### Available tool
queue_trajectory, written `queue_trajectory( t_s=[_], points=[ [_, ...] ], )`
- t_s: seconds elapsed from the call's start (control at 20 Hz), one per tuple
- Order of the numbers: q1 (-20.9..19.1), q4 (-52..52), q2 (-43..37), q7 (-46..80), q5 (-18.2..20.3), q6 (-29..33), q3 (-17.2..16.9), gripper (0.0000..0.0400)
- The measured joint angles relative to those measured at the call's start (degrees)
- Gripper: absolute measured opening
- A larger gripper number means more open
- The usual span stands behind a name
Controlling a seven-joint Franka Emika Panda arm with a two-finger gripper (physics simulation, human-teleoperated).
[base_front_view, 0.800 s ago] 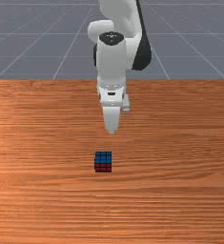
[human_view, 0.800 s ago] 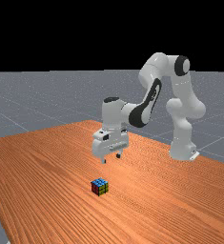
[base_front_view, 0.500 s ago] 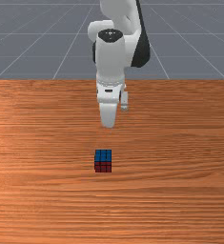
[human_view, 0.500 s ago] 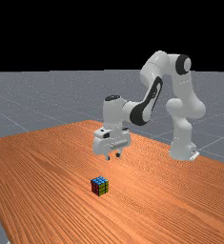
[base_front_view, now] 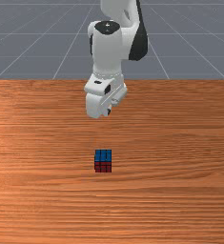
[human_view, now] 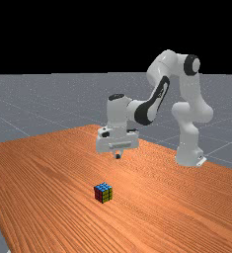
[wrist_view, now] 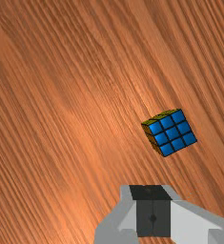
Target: Rotate the cube till the blue face upward
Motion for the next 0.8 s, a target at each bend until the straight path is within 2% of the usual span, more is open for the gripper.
queue_trajectory(
  t_s=[0.8],
  points=[
    [4.0,4.0,3.1,34.0,2.7,-4.8,-4.3,0.0]
  ],
)
